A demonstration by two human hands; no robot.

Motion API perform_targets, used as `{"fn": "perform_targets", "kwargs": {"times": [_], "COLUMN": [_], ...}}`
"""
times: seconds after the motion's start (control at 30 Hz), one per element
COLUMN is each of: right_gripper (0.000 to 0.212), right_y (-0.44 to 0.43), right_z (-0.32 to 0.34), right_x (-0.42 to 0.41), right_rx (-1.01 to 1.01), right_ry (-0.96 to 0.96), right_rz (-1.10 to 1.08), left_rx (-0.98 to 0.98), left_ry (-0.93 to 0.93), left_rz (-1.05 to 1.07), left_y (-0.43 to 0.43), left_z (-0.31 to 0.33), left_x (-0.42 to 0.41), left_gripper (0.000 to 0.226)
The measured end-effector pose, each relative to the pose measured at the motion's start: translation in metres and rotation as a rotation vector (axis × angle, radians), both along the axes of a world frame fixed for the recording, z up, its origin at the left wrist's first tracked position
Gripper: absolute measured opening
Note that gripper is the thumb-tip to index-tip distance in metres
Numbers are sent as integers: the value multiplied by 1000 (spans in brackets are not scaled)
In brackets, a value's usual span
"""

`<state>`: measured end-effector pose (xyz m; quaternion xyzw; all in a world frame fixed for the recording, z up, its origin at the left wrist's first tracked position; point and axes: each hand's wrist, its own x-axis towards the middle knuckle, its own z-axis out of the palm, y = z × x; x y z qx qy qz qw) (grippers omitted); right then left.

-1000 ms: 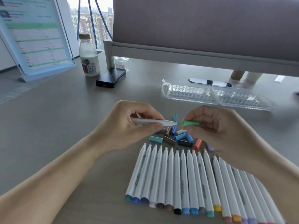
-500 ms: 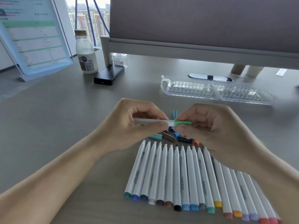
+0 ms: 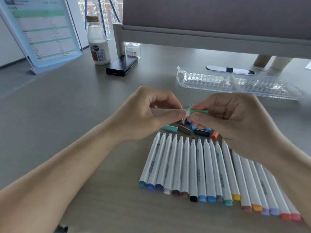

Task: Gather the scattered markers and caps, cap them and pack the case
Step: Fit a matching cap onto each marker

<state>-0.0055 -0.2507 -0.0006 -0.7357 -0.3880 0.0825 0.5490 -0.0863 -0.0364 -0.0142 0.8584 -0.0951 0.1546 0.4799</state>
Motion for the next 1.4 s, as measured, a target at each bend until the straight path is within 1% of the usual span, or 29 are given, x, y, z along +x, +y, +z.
{"fn": "perform_targets", "kwargs": {"times": [0.07, 0.13, 0.2, 0.27, 0.33, 0.4, 0.5, 0.6, 0.7, 0.87, 0.97, 1.03, 1.2, 1.3, 1.4], "right_gripper": [11, 14, 16, 17, 18, 21, 22, 16, 18, 23, 25, 26, 25, 23, 22], "right_y": [1, 1, -1, -3, -6, -9, -13, -16, -18, -22, -21, -21, -21, -22, -22], "right_z": [-2, -3, -1, 2, 4, 5, 5, 5, 5, 4, 2, 1, -2, -1, 0], "right_x": [2, 4, 5, 6, 9, 13, 15, 15, 16, 25, 28, 29, 30, 29, 28], "right_rx": [-21, -58, -63, -26, 7, -5, -100, -204, -229, -263, -272, -274, -285, -290, -288], "right_ry": [5, -21, -44, -36, 1, 11, -19, -52, -67, -60, -47, -39, -38, -33, -24], "right_rz": [-11, -18, -32, -80, -151, -208, -229, -210, -229, -284, -290, -286, -274, -279, -276], "left_rx": [105, 242, 377, 430, 455, 456, 439, 482, 568, 606, 619, 609, 671, 685, 705], "left_ry": [30, 18, -27, -22, 73, 233, 464, 583, 604, 652, 528, 486, 606, 621, 631], "left_rz": [-6, 18, 89, 187, 307, 393, 402, 435, 485, 477, 506, 496, 442, 450, 469], "left_y": [2, 2, 3, 6, 12, 15, 9, 1, -1, -3, -7, -14, -23, -24, -26], "left_z": [3, 8, 16, 29, 38, 39, 31, 25, 24, 26, 33, 37, 33, 32, 31], "left_x": [-4, -7, -9, -15, -23, -33, -46, -47, -46, -49, -48, -46, -40, -39, -38], "left_gripper": [6, 9, 15, 17, 15, 15, 19, 26, 36, 39, 35, 33, 34, 31, 34]}}
